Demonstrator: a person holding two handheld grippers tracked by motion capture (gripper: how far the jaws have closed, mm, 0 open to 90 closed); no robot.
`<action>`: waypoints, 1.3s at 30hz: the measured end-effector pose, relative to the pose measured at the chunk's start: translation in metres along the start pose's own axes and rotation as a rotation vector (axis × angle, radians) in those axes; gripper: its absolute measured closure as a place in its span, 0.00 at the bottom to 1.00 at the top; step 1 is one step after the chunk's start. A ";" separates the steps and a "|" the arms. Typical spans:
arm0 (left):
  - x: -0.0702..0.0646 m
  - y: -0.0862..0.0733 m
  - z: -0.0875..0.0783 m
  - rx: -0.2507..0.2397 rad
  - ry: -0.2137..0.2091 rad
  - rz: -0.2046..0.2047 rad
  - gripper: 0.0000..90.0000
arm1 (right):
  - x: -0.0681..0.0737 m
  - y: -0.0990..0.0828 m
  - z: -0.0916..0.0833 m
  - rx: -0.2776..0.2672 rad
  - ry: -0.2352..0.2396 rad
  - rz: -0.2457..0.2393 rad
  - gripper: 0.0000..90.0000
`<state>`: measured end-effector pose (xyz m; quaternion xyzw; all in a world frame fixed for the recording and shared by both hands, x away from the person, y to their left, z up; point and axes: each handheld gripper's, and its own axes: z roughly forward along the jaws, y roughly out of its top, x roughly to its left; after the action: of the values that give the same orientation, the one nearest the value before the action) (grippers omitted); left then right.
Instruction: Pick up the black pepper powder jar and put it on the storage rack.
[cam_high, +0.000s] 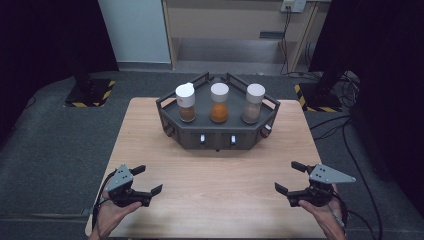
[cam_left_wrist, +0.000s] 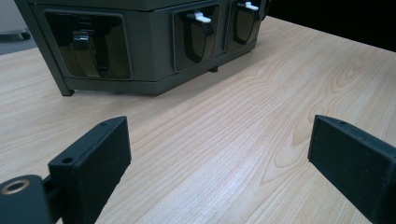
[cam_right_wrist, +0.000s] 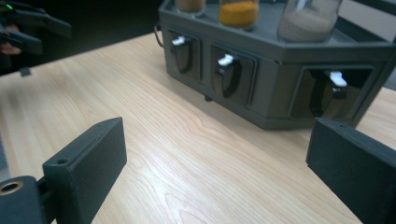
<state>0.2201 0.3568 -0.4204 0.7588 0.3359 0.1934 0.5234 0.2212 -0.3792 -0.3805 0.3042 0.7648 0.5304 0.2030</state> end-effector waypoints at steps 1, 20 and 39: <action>0.000 0.000 0.000 0.000 0.000 0.000 0.05 | 0.000 -0.002 0.001 0.002 -0.002 0.003 0.06; 0.001 0.000 0.000 -0.002 -0.001 0.001 0.05 | -0.006 -0.020 0.002 -0.005 -0.002 0.049 0.06; 0.002 -0.001 0.000 -0.013 -0.006 -0.002 0.05 | -0.010 -0.027 0.002 -0.018 -0.007 0.081 0.07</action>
<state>0.2208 0.3585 -0.4217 0.7557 0.3338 0.1928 0.5294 0.2233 -0.3918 -0.4063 0.3348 0.7463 0.5441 0.1867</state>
